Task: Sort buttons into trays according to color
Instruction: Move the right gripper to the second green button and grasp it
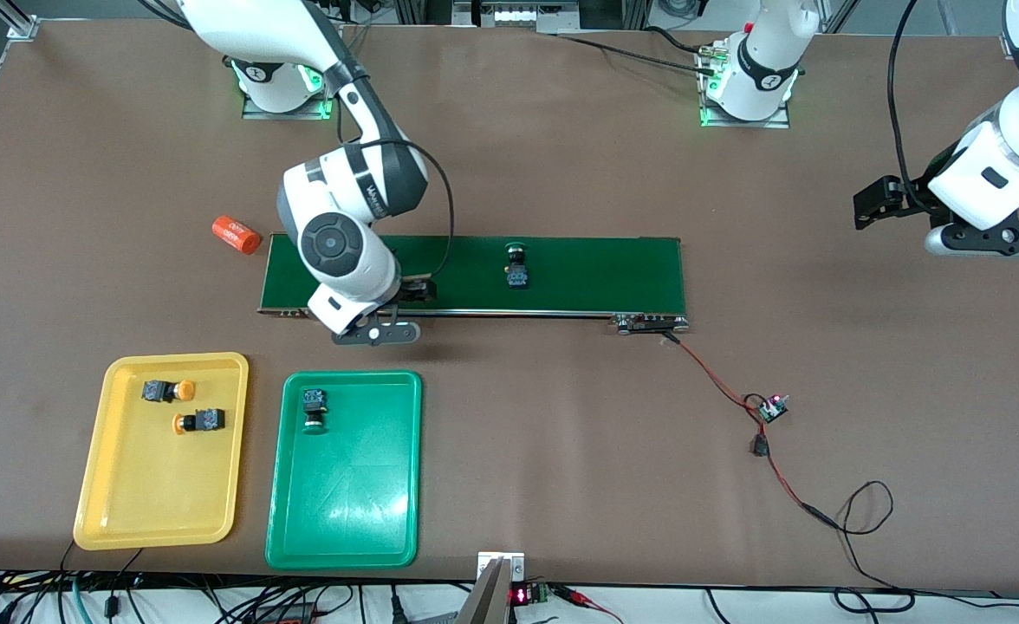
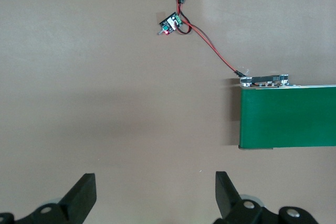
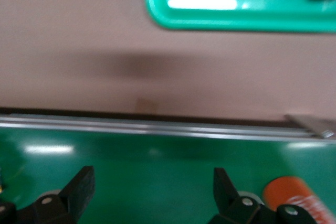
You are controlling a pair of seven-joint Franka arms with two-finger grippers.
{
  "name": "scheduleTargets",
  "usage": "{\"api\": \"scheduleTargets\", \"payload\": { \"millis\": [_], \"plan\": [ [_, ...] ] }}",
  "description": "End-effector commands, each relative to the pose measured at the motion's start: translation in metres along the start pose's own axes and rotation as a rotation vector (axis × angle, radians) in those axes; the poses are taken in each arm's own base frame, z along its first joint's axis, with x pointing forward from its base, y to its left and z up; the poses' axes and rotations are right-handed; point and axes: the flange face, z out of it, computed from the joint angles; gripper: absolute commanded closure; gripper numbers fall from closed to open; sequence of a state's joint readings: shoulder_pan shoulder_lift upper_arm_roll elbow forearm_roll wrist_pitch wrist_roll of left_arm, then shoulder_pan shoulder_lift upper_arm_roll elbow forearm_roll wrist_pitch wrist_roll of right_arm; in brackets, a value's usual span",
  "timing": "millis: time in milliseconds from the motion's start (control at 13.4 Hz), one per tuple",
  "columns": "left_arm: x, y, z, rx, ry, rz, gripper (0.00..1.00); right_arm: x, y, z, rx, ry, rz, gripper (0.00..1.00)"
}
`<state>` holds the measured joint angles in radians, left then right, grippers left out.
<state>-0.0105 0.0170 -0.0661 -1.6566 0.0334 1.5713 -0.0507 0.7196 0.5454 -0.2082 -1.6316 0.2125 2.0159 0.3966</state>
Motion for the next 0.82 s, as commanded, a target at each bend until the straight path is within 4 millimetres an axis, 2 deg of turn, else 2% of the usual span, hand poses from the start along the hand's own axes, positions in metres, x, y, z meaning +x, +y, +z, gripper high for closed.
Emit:
{"api": "scheduleTargets", "payload": {
  "millis": [0,75,522,746],
  "plan": [
    [-0.002,0.001,-0.008,0.009,0.000,0.012,0.00,-0.030,-0.031,0.000,0.025,-0.024,0.043,0.00],
    [-0.002,0.001,-0.008,0.010,0.000,0.012,0.00,-0.037,-0.043,0.001,0.031,-0.022,0.054,0.00],
    [-0.002,0.001,-0.008,0.009,0.002,0.012,0.00,-0.047,-0.082,0.013,0.108,0.000,0.080,0.00],
    [-0.002,0.003,-0.008,0.010,0.000,0.015,0.00,-0.041,-0.094,0.016,0.149,0.010,0.112,0.00]
  ]
}}
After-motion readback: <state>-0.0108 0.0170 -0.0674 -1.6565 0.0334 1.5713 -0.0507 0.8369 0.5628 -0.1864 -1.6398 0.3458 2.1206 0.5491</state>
